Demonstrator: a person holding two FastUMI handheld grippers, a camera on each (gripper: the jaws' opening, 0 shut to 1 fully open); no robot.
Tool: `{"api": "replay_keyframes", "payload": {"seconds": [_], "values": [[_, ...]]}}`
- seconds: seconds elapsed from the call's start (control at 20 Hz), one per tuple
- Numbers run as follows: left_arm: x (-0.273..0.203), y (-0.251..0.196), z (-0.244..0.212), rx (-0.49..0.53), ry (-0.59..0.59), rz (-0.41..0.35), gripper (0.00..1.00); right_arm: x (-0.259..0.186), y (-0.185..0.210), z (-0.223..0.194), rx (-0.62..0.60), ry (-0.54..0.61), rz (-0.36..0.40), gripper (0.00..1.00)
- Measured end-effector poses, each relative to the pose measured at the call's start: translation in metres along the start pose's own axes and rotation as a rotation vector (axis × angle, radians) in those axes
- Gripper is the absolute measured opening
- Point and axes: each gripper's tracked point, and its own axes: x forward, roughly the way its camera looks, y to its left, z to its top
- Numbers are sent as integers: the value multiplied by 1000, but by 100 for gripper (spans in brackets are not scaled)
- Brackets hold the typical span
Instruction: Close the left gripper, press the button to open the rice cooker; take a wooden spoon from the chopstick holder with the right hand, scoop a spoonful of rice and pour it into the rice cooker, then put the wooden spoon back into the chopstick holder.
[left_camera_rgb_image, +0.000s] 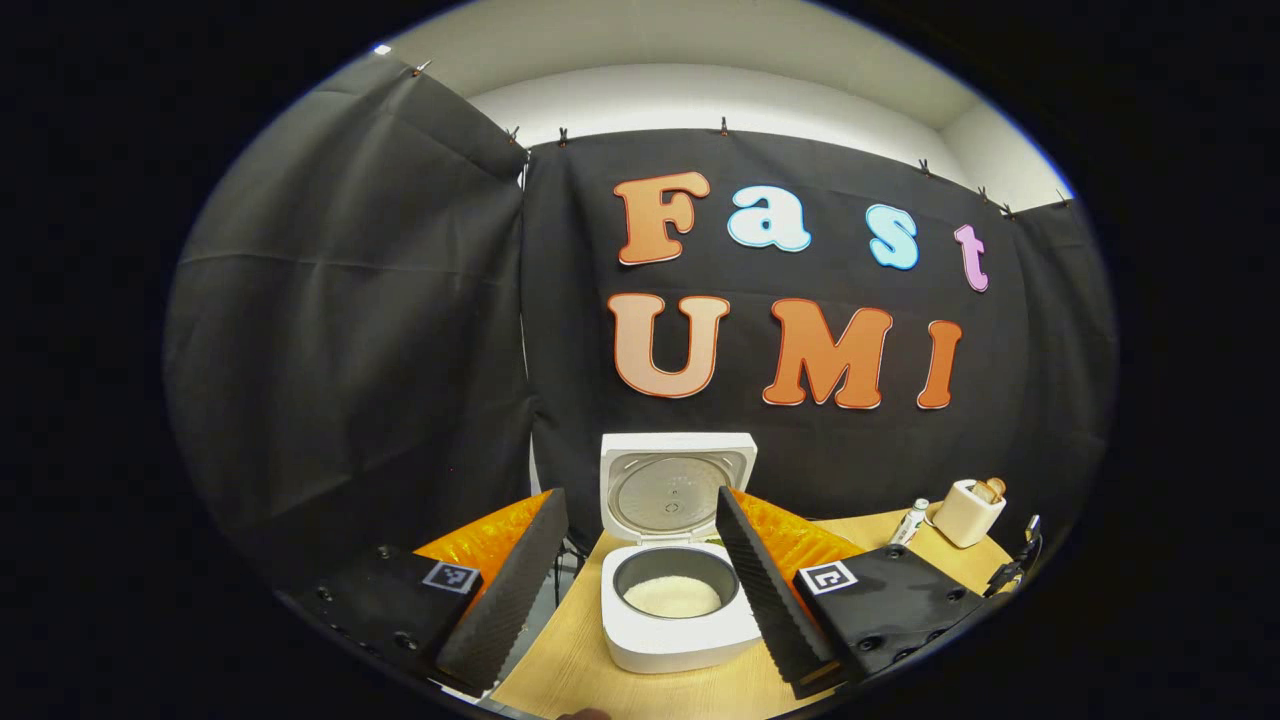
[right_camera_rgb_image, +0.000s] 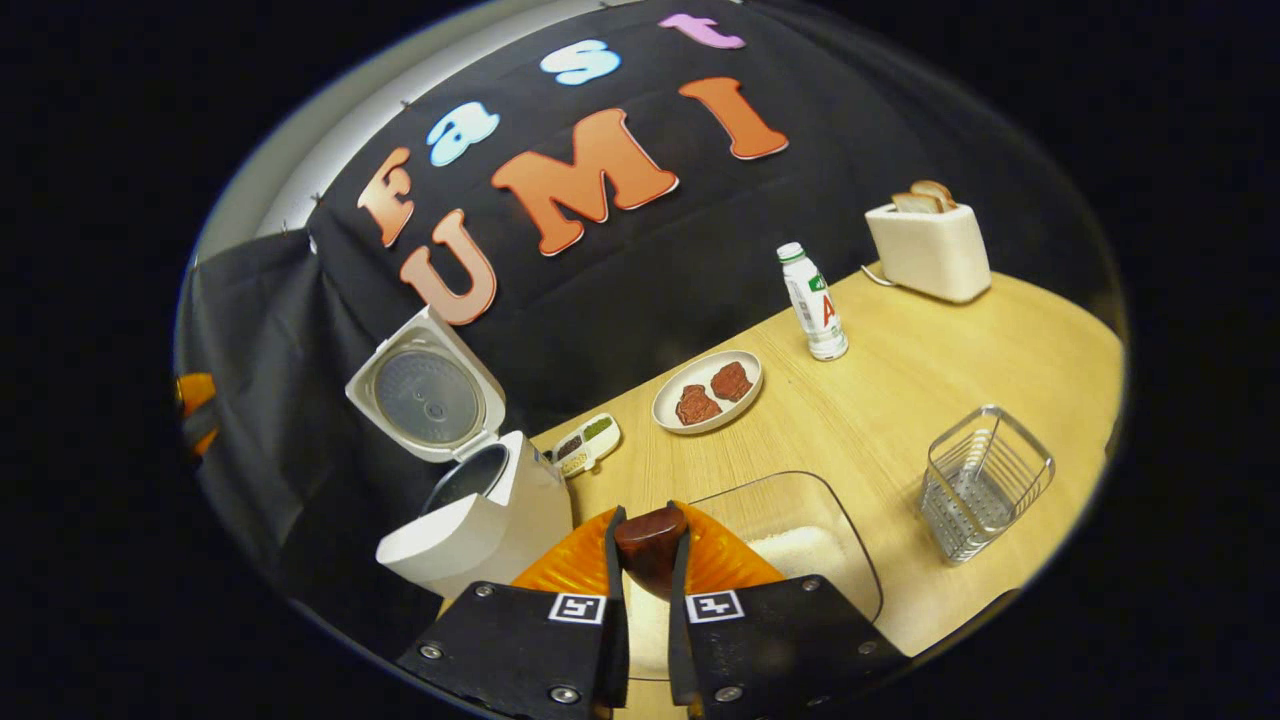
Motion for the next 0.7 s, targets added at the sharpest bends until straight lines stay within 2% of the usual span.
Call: {"api": "replay_keyframes", "payload": {"seconds": [0.4, 0.55, 0.6, 0.65, 0.7], "values": [[-1, -2, 0, -11, -1, -2, 100, 6, -39, 0, 489, -7, 8, 15], [-2, -1, 1, -8, -2, 6, 100, 8, -42, -2, 553, -10, 22, 15], [-3, -3, 1, -12, -1, 5, 100, 10, -42, -3, 574, -3, 26, 10], [-2, -4, 1, -15, -1, 2, 100, 11, -44, -2, 602, -1, 28, 15], [-2, -6, 1, -17, 0, 0, 100, 14, -45, -2, 632, 0, 30, 15]]}}
